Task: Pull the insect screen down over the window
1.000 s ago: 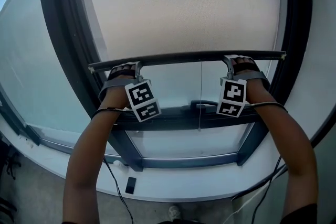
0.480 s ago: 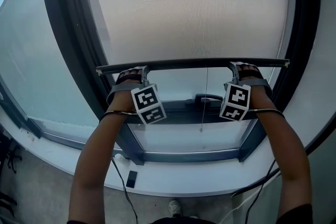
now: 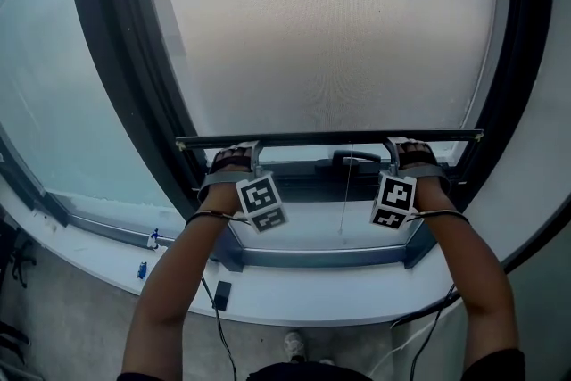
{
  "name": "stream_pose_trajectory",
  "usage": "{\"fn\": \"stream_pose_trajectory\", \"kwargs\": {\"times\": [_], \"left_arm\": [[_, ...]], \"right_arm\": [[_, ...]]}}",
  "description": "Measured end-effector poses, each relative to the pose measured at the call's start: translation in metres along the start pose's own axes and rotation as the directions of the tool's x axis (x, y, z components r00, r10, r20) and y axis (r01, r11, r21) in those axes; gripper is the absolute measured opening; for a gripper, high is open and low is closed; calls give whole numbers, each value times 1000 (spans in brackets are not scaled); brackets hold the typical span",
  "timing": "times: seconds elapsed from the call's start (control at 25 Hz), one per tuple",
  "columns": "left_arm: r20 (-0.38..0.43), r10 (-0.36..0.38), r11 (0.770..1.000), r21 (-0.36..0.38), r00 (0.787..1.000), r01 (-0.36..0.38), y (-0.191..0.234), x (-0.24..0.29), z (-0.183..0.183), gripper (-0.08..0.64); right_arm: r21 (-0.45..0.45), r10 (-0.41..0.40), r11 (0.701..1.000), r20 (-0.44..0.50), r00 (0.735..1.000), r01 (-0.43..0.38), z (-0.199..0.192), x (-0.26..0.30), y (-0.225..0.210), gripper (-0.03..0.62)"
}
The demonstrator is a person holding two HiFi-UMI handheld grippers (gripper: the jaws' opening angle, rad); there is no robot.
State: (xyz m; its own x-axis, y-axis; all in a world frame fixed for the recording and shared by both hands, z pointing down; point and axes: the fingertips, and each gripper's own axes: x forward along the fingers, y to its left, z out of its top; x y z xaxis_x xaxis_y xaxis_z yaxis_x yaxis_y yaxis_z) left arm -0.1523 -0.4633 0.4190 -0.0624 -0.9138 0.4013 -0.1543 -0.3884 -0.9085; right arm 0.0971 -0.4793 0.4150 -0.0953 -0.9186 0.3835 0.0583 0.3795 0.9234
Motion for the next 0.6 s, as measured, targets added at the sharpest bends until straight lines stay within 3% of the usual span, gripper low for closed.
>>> {"fn": "stream_pose_trajectory", "kwargs": {"times": [0.28, 0.52, 0.6], "left_arm": [[1, -58, 998, -16, 998, 58, -36, 14, -2, 298], [41, -96, 994, -52, 995, 98, -57, 20, -4, 298], [33, -97, 995, -34, 995, 98, -59, 20, -5, 298]], "right_arm": [[0, 104, 995, -8, 995, -104, -1, 11, 38, 319], [-2, 120, 993, -14, 993, -120, -1, 18, 59, 319], [-2, 119, 993, -13, 993, -119, -1, 19, 60, 319]]}}
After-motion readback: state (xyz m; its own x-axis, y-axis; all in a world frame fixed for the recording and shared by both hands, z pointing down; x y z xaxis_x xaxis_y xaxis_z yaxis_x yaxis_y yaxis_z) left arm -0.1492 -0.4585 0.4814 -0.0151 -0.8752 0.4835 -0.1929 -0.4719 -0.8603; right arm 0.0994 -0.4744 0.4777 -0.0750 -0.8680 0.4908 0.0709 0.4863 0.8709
